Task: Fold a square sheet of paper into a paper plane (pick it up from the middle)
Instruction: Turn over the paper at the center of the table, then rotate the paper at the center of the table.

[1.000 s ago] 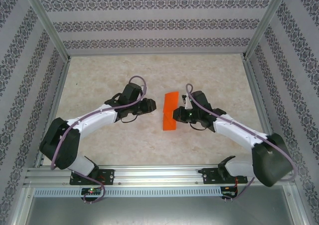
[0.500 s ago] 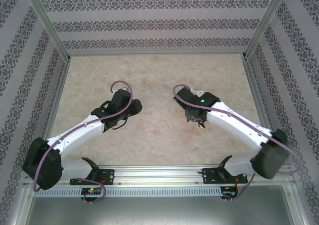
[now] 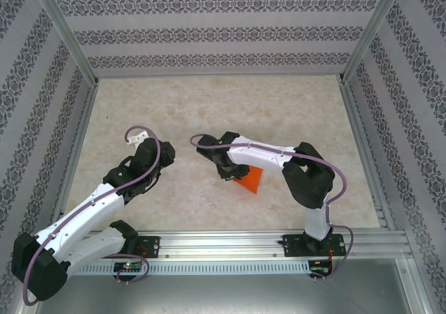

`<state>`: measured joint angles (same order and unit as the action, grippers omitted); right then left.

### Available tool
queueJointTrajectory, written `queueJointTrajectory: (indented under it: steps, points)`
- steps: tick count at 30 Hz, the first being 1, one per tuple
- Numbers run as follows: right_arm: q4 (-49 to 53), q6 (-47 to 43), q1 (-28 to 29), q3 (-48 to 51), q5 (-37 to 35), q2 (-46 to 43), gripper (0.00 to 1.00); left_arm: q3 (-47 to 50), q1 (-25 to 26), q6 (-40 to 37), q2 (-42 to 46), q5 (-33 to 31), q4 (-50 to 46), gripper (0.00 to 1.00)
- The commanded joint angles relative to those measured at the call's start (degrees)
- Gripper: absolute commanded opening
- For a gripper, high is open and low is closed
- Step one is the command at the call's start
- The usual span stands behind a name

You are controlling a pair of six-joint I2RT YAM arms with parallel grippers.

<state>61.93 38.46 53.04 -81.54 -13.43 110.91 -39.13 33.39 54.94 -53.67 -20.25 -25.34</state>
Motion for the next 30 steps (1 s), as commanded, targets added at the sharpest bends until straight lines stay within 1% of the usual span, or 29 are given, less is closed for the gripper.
queueJointTrajectory:
  steps: [1, 2, 4, 7, 10, 12, 15, 17, 19, 21, 22, 26, 28, 30]
  points:
    - [-8.51, -1.34, 0.31, -0.51, 9.64, -1.94, 0.35, 0.38, -0.87, 0.53, 0.40, -1.31, -1.91, 0.43]
    - [-9.95, -1.37, 0.28, 0.54, 10.38, -3.38, 0.35, 0.38, -0.86, 0.40, 0.40, -1.13, -1.86, 0.43]
    - [-14.00, -2.13, 0.15, 3.63, 13.10, -7.15, 0.39, 0.46, -0.81, 0.22, 0.16, -0.85, -1.49, 0.43]
    - [-16.73, -2.82, -0.72, 8.29, 16.34, -11.57, 0.42, 0.75, -0.86, -0.09, -0.67, 0.44, 0.23, 0.44]
    - [-19.50, -3.58, -0.98, 13.33, 17.88, -15.92, 0.45, 0.14, -0.84, -0.68, -2.78, 2.36, 1.53, 0.44]
    - [-21.40, -1.87, -1.62, 16.91, 16.87, -19.29, 0.46, -0.67, -0.87, -2.51, -4.52, 4.44, 2.74, 0.44]
    - [-26.46, 2.37, -4.67, 23.62, 17.22, -24.92, 0.39, -2.35, -0.86, -5.42, -8.35, 9.82, 5.03, 0.44]
    - [-32.84, 5.01, -6.95, 28.58, 20.10, -28.34, 0.34, -3.50, -0.86, -7.21, -12.05, 15.18, 7.07, 0.44]
    - [-43.10, 8.46, -9.20, 34.40, 25.08, -31.04, 0.29, -5.16, -0.86, -7.99, -16.79, 20.46, 8.25, 0.44]
    - [-51.64, 11.20, -10.57, 37.88, 30.43, -30.71, 0.27, -6.68, -0.78, -8.36, -21.13, 24.78, 8.96, 0.43]
    - [-53.82, 11.85, -10.83, 38.54, 31.45, -30.03, 0.26, -7.21, -0.77, -8.68, -23.32, 27.23, 9.84, 0.43]
    - [-54.31, 12.34, -11.54, 39.41, 29.82, -26.45, 0.23, -9.21, -0.67, -9.22, -29.57, 33.76, 11.95, 0.42]
    - [-52.61, 11.79, -12.08, 40.16, 27.30, -24.68, 0.22, -10.36, -0.52, -9.84, -32.01, 36.01, 11.64, 0.41]
    - [-52.70, 10.29, -12.41, 41.21, 26.75, -23.01, 0.22, -11.34, -0.43, -10.46, -33.70, 36.82, 10.57, 0.42]
